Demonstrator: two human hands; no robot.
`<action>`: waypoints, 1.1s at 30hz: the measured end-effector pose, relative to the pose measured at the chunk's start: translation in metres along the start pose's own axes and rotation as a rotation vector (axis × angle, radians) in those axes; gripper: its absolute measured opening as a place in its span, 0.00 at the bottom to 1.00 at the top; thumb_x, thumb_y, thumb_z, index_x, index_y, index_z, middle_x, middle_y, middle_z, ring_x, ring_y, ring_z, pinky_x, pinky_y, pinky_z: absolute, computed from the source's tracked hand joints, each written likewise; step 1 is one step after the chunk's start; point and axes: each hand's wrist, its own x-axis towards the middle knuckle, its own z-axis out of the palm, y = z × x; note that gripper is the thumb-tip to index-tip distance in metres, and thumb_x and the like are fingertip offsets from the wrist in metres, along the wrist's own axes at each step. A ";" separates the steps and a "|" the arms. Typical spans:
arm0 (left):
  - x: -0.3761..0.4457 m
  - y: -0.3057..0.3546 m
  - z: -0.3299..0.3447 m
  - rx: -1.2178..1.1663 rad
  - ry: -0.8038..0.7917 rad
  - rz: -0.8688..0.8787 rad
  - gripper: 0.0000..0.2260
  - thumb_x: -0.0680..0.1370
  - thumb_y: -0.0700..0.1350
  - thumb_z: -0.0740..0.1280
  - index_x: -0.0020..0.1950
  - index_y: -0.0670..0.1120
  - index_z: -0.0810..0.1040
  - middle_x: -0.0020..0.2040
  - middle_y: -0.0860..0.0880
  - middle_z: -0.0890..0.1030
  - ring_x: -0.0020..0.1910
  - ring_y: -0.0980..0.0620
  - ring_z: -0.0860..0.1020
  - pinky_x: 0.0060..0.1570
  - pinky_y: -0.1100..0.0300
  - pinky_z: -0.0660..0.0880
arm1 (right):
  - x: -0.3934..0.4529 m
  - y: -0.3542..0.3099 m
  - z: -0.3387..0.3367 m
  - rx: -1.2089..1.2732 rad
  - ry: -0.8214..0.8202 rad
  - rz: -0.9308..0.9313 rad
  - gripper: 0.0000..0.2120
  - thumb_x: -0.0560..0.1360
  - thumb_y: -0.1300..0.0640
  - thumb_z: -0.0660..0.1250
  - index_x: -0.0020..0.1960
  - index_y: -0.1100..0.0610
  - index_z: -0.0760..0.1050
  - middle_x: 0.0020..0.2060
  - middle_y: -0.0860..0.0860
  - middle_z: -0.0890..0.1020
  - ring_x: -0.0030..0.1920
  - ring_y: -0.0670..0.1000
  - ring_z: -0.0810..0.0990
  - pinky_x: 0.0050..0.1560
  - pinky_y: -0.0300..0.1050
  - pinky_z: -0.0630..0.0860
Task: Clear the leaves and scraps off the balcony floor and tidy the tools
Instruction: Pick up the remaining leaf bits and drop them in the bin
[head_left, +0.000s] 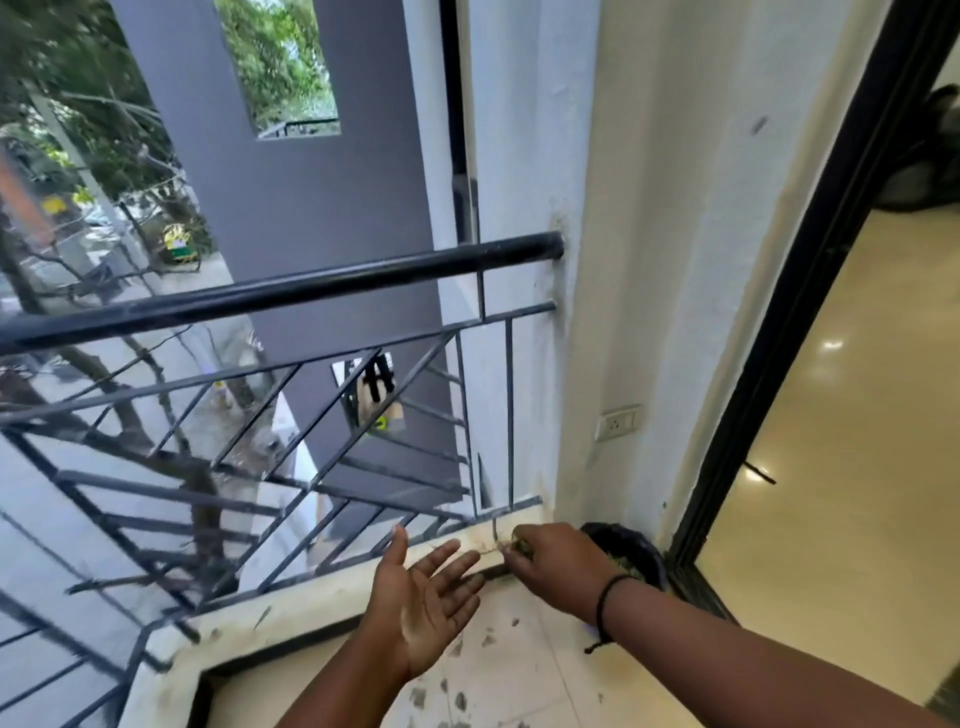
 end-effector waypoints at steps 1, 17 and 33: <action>0.007 0.007 0.003 0.013 -0.008 -0.006 0.33 0.78 0.69 0.54 0.65 0.42 0.76 0.59 0.41 0.81 0.64 0.38 0.75 0.69 0.47 0.66 | 0.005 0.003 -0.004 -0.006 -0.009 0.019 0.14 0.80 0.45 0.58 0.44 0.54 0.73 0.47 0.57 0.82 0.50 0.58 0.78 0.39 0.44 0.61; 0.144 0.011 0.099 0.258 0.011 -0.244 0.32 0.77 0.69 0.55 0.63 0.43 0.76 0.61 0.42 0.80 0.57 0.41 0.77 0.56 0.50 0.70 | 0.048 0.209 -0.021 0.105 -0.170 0.500 0.12 0.81 0.47 0.56 0.52 0.52 0.74 0.47 0.53 0.80 0.50 0.55 0.79 0.43 0.45 0.70; 0.328 -0.093 0.124 0.200 0.351 -0.467 0.28 0.79 0.66 0.54 0.60 0.44 0.77 0.58 0.43 0.81 0.54 0.43 0.78 0.51 0.51 0.71 | 0.200 0.442 0.108 0.128 -0.626 0.811 0.22 0.83 0.47 0.54 0.66 0.63 0.73 0.55 0.59 0.79 0.52 0.57 0.77 0.49 0.48 0.72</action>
